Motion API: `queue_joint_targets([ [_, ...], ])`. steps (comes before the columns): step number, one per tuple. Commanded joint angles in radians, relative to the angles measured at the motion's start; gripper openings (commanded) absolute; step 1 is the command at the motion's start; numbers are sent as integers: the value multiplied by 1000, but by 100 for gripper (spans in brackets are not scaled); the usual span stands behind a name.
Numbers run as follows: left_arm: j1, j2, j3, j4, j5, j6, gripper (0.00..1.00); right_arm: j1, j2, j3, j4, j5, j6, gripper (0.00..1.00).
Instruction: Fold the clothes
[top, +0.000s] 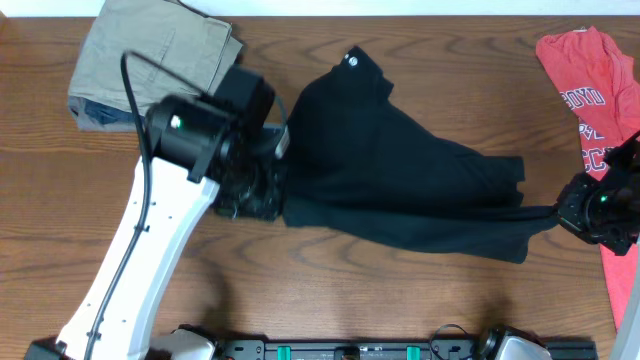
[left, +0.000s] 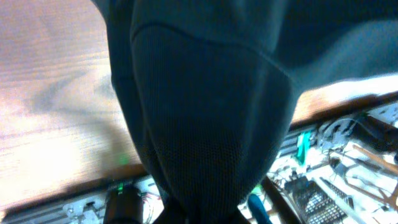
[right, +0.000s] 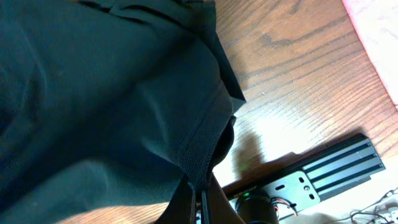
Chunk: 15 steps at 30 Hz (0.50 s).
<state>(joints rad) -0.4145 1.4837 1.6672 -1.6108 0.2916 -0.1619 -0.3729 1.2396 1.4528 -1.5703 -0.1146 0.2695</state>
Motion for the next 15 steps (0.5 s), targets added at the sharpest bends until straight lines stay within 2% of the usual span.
queue_joint_targets([
  [1, -1, -69, -136, -26, -12, -42, 6, 11, -10, -14, 12, 10, 12, 1],
  [9, -2, -167, -393, 31, -11, -106, 6, 11, -18, -14, -26, 10, 21, 1],
  [15, -1, -183, -499, 46, -12, -131, 6, 11, -45, -14, -87, 14, 2, 1],
])
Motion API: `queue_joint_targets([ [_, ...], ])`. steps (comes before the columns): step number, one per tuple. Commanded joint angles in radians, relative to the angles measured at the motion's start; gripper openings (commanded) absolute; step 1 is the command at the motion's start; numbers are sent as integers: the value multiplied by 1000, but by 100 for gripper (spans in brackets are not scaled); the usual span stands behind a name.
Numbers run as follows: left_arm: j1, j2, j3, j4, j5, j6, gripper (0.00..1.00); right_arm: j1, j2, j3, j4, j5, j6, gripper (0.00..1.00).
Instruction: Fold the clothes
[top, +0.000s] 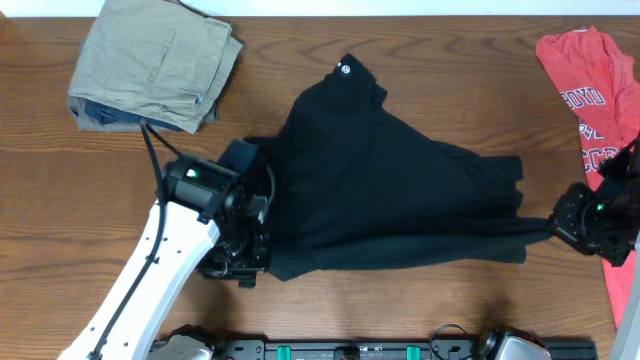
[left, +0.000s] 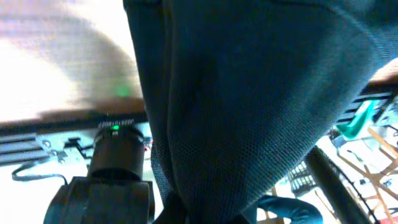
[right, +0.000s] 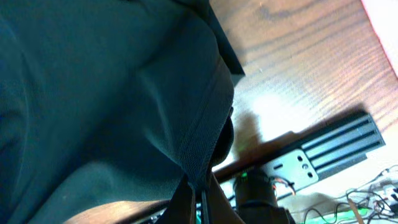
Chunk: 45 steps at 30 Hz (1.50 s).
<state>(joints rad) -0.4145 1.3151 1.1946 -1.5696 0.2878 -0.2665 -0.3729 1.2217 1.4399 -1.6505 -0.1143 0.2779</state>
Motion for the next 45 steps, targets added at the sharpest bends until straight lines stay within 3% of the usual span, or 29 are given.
queue_joint_targets([
  [1, -1, -14, -35, 19, -8, -27, 6, 11, -31, -1, -8, 13, -6, 1],
  [12, -1, -2, -66, 237, -9, -27, 6, 14, -73, -20, -48, 8, -13, 1],
  [26, -1, -1, -66, 61, -12, -27, 5, 14, -315, -174, -48, -17, 5, 1],
  [31, -1, -1, -69, 57, -12, -26, 6, 13, -304, -177, -43, -17, 6, 1],
  [45, -1, 1, -72, 247, -50, -27, 6, 13, -193, -181, 37, -18, 7, 1],
])
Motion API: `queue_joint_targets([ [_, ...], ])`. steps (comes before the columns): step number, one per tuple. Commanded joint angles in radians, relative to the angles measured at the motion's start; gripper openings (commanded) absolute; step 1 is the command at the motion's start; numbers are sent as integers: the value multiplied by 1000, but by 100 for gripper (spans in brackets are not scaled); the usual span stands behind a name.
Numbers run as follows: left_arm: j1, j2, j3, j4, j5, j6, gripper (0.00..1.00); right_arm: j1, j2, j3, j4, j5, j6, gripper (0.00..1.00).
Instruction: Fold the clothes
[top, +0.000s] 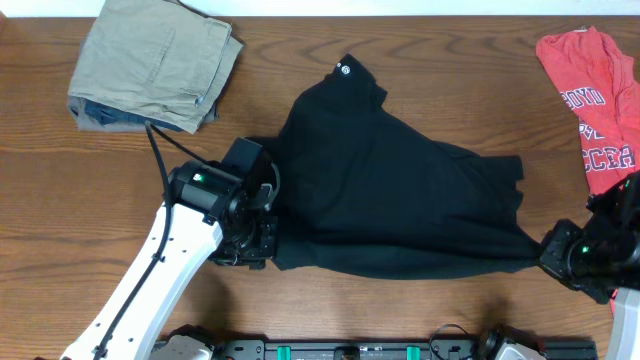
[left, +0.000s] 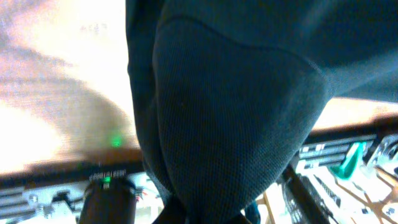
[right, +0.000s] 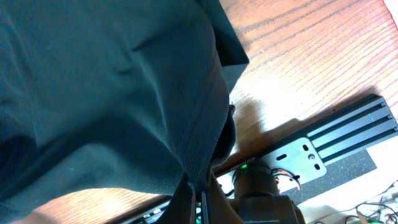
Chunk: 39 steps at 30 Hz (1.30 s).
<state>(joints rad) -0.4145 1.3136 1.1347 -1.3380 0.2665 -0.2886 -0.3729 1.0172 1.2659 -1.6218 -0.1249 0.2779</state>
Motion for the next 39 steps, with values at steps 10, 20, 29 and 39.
queue_joint_targets([
  [10, -1, 55, -13, 88, -59, -5, 6, 14, 47, -61, 63, -7, 26, 1],
  [20, -1, 159, -13, 228, -72, -5, 6, 14, 50, -203, 198, -38, 75, 2],
  [29, -1, 265, -13, 351, -78, -4, 6, 14, 57, -294, 298, -37, 138, 1],
  [39, -1, 299, -13, 503, -78, -4, 7, 13, 84, -362, 393, -33, 174, 9],
])
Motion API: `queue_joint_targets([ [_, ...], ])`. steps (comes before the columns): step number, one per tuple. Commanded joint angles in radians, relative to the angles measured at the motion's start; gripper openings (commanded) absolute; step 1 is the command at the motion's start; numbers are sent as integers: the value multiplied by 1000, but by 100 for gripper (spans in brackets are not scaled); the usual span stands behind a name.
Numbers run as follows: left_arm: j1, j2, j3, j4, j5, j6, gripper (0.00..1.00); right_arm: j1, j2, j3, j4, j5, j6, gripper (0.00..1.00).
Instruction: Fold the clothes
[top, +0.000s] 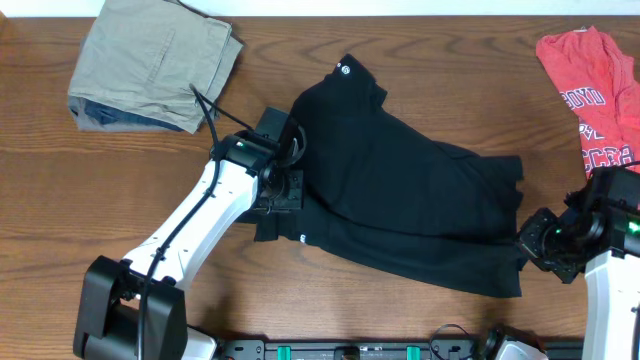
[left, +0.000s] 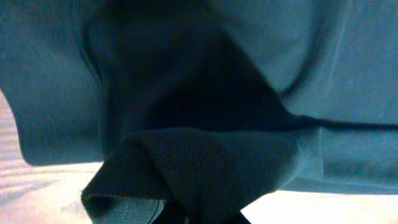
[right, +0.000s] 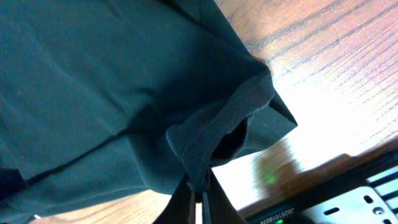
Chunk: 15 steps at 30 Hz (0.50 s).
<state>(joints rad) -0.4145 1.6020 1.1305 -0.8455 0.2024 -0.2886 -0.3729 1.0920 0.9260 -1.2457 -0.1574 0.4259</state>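
A black shirt (top: 400, 200) lies spread across the middle of the wooden table, its collar at the far end. My left gripper (top: 278, 190) is shut on the shirt's left edge, with bunched black cloth (left: 205, 168) filling the left wrist view. My right gripper (top: 545, 240) is shut on the shirt's right lower corner; a fold of black cloth (right: 214, 140) is pinched between its fingers. The shirt's front hem (top: 420, 262) runs slanting between the two grippers.
A folded pile of khaki and blue clothes (top: 155, 60) sits at the far left corner. A red printed shirt (top: 600, 95) lies crumpled at the far right edge. A black rail (top: 400, 350) runs along the table's near edge.
My left gripper has moved away from the near edge and to the right, carrying the shirt's left edge. My right gripper has shifted left and slightly farther from the near edge, so the shirt's front hem now slants.
Both grippers held the black shirt's lower corners throughout. First the left one was up near the khaki pile, then close to the near edge with the hem stretched. The right gripper sank toward the near edge. Now both sit further in.
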Motion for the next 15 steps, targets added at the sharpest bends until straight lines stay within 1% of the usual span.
queue_joint_targets([
  [1, -1, 12, -8, 11, -14, -4, 7, 13, 12, -27, 25, 0, 26, 10],
  [4, -1, 12, -8, 14, -46, -3, 7, 13, 23, -44, 59, 0, 26, 11],
  [6, -1, 12, -9, 14, -95, -5, 7, 13, 35, -45, 77, 0, 33, 10],
  [7, -1, 12, -9, 14, -117, -5, 7, 13, 40, -45, 85, 0, 39, 9],
  [8, -1, 12, -9, 14, -146, -5, 7, 13, 48, -45, 98, 0, 50, 4],
  [9, -1, 12, -9, 15, -159, -5, 7, 13, 56, -45, 107, 0, 53, 1],
  [13, -1, 13, -11, 26, -178, -4, 7, 13, 91, -45, 142, 0, 57, 1],
  [14, -1, 13, -11, 29, -178, -4, 12, 13, 101, -45, 145, 0, 57, 2],
  [15, -1, 13, -11, 33, -178, -4, 23, 13, 111, -45, 149, 0, 56, 6],
])
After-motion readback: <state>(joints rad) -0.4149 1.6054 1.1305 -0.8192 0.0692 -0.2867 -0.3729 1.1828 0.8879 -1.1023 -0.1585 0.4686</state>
